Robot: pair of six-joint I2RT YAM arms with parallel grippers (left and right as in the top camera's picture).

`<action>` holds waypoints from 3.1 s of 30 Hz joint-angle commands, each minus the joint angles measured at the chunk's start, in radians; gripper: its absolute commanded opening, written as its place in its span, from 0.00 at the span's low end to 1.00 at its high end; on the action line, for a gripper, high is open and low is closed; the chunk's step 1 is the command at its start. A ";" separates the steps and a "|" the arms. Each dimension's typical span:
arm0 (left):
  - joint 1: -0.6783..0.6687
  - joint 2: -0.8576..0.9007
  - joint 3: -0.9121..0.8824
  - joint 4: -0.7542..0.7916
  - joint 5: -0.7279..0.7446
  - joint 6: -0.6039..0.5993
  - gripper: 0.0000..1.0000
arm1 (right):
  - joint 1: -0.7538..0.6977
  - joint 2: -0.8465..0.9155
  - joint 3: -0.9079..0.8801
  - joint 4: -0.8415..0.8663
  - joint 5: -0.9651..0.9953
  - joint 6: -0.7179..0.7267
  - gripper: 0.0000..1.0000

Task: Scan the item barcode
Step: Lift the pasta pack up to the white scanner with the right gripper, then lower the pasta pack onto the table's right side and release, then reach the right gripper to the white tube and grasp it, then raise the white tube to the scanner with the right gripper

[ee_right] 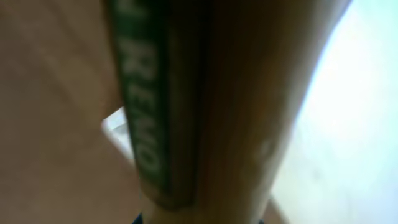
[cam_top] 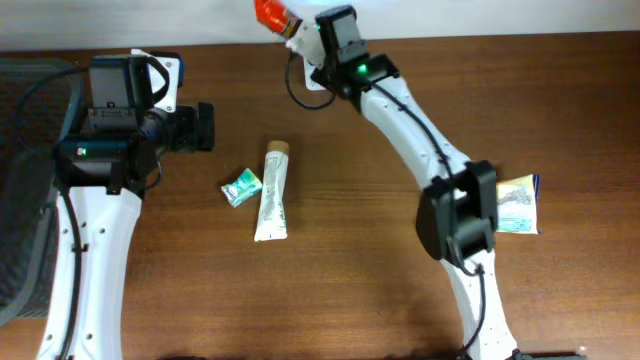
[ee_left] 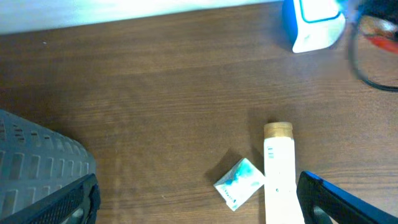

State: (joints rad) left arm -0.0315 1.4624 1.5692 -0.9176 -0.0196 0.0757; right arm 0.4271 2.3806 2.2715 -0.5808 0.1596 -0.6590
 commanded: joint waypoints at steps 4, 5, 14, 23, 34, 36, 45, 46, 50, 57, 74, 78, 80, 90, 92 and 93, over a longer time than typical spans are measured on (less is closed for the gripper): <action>0.002 -0.004 0.004 0.003 -0.003 0.005 0.99 | -0.084 -0.323 0.040 -0.623 -0.220 0.700 0.04; 0.002 -0.004 0.004 0.003 -0.003 0.005 0.99 | -0.112 -0.312 0.035 -0.747 -0.249 0.748 0.04; 0.002 -0.004 0.004 0.003 -0.003 0.005 0.99 | -0.191 -0.286 -0.518 -0.743 -0.282 0.793 0.04; 0.002 -0.004 0.004 0.003 -0.003 0.005 0.99 | -0.357 -0.216 -0.534 -0.653 -0.120 0.465 0.05; 0.002 -0.004 0.004 0.003 -0.003 0.005 0.99 | -0.249 -0.214 -0.266 -0.805 -0.436 0.529 0.10; 0.002 -0.004 0.004 0.003 -0.003 0.005 0.99 | -0.211 -0.214 -0.417 -0.695 -0.394 0.557 0.07; 0.002 -0.004 0.004 0.003 -0.003 0.005 0.99 | -0.413 -0.224 -0.446 -0.635 -0.312 0.634 0.04; 0.002 -0.004 0.004 0.003 -0.003 0.005 0.99 | -0.399 -0.226 -0.398 -0.657 -0.372 0.629 0.05; 0.002 -0.004 0.004 0.003 -0.003 0.005 0.99 | -0.274 -0.225 -0.313 -0.656 -0.677 0.612 0.37; 0.002 -0.004 0.004 0.003 -0.003 0.005 0.99 | 0.124 -0.214 -0.597 -0.074 -0.600 1.131 0.80; 0.002 -0.004 0.004 0.003 -0.003 0.005 0.99 | 0.082 -0.247 -0.806 0.200 -0.889 1.007 0.04; 0.002 -0.004 0.004 0.003 -0.003 0.005 0.99 | -0.135 -0.426 -0.806 0.084 -1.183 0.846 0.04; 0.002 -0.004 0.004 0.003 -0.003 0.005 0.99 | -0.207 -0.510 -0.806 0.079 -1.262 0.829 0.04; 0.002 -0.004 0.004 0.003 -0.003 0.005 0.99 | -0.267 -0.662 -0.806 0.077 -1.311 0.662 0.04; 0.002 -0.004 0.004 0.003 -0.003 0.005 0.99 | -0.268 -0.662 -0.806 0.083 -1.311 0.662 0.04; 0.002 -0.004 0.004 0.003 -0.003 0.005 0.99 | -0.267 -0.662 -0.802 0.082 -1.307 0.663 0.04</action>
State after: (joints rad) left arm -0.0315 1.4624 1.5688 -0.9169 -0.0193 0.0757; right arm 0.1570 1.7535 1.4536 -0.5102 -1.0981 0.0208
